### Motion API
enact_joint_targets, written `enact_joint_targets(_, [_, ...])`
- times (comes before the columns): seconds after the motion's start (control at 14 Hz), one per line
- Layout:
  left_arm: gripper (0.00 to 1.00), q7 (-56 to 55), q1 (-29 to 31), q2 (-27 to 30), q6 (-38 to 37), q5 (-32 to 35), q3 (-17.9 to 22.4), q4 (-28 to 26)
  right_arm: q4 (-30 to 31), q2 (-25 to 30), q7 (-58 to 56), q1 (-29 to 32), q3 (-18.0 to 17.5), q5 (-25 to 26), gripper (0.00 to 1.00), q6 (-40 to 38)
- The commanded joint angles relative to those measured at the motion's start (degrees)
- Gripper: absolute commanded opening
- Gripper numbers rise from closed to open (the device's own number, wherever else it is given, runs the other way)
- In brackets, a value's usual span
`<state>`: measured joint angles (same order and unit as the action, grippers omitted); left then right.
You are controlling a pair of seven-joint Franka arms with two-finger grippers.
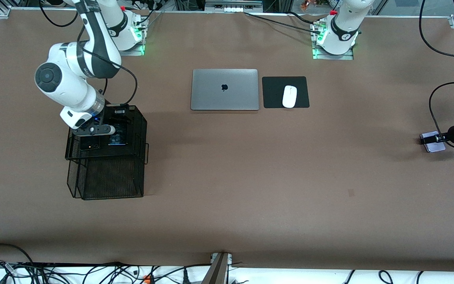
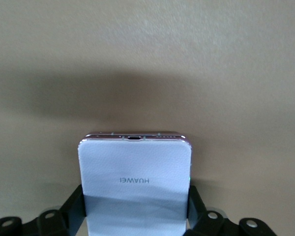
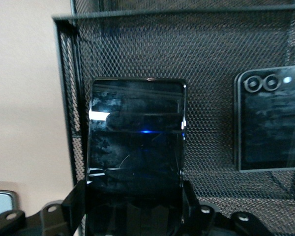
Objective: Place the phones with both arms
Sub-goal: 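Release the black phone in the basket while the left gripper carries the white phone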
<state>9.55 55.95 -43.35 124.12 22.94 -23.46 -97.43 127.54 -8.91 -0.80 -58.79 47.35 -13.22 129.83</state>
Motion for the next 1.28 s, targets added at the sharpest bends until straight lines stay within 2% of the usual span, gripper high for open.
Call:
enact_joint_targets(0.0, [0.17,1.44,0.04,0.98,-2.3,1.32,-0.71,0.66,0.16,-0.75,-1.04,-0.62,0.2,0.22,0.29,1.91])
enact_joint_targets(0.07, [0.17,1.27,-0.14,1.85,-2.39,1.32,-1.06,0.92,-0.01,-1.37,-1.04,-0.53,0.2,0.13,0.54,2.09])
enact_joint_targets(0.14, [0.17,1.26,-0.23,2.82,-3.44,1.23,-1.85,1.53,-0.36,-1.98,-1.04,-0.44,0.2,-0.05,1.0,2.09])
enact_joint_targets(0.28, [0.17,1.26,-0.14,4.41,-9.91,1.05,-5.18,4.86,-1.76,-2.08,-1.13,0.51,0.28,-0.05,1.0,1.57])
enact_joint_targets(0.43, [0.18,1.0,-0.14,4.5,-19.74,1.05,-9.82,10.3,-3.87,-1.9,-2.44,1.49,0.37,0.04,1.0,0.87])
enact_joint_targets(0.64, [0.18,0.82,-0.23,5.2,-28.91,1.05,-16.33,15.68,-10.97,-1.73,-2.54,2.28,1.68,-0.05,1.0,-8.42])
enact_joint_targets(1.0, [0.18,-2.94,-1.62,6.96,-33.32,1.05,-29.25,16.13,-22.85,-1.73,-2.27,2.37,6.78,0.39,1.0,-24.87])
enact_joint_targets(1.14, [0.25,-6.72,-6.43,6.96,-34.21,1.05,-33.13,16.13,-26.28,-1.73,-2.36,2.46,8.54,1.26,1.0,-29.26])
enact_joint_targets(1.21, [0.25,-8.47,-10.56,6.87,-34.21,0.97,-33.23,16.13,-27.6,-1.64,-2.27,2.46,8.63,2.49,1.0,-30.59])
